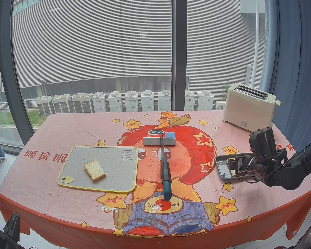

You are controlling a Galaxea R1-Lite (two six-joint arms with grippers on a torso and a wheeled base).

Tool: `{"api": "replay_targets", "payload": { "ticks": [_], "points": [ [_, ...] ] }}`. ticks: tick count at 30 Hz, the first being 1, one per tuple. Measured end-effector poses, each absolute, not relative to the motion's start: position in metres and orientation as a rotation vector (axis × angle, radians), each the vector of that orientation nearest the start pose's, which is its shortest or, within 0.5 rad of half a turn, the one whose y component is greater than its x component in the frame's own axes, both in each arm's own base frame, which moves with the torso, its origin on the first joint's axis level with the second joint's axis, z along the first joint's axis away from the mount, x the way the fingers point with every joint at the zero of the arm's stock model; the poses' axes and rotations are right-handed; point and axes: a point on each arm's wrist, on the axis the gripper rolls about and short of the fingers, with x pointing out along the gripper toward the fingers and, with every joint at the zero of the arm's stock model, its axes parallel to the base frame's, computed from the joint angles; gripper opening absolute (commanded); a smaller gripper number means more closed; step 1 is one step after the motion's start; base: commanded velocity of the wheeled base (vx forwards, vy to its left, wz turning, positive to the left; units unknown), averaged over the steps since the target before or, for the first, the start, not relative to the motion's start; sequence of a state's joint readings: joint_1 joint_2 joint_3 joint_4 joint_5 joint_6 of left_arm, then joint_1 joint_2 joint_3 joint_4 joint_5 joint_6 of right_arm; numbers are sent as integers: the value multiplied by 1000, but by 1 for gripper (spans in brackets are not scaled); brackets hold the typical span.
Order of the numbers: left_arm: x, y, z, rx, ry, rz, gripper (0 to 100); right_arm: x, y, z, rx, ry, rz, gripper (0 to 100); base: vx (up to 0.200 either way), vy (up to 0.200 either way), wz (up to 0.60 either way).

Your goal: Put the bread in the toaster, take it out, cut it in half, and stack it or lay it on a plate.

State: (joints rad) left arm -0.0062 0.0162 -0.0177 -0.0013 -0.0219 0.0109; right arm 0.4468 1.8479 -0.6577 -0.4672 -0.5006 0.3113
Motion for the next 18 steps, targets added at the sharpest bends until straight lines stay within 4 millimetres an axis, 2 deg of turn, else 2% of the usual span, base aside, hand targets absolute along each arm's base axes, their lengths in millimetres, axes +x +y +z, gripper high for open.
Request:
{"api": "replay_targets", "payload": {
  "ticks": [11,18],
  "points": [
    [-23,0,81,10,-3,-27,0,267,117,91,-27,617,-147,100,0,0,0],
    [-23,0,81,10,-3,-28,0,265,116,100,-13,590,-140,100,0,0,0]
  ]
}}
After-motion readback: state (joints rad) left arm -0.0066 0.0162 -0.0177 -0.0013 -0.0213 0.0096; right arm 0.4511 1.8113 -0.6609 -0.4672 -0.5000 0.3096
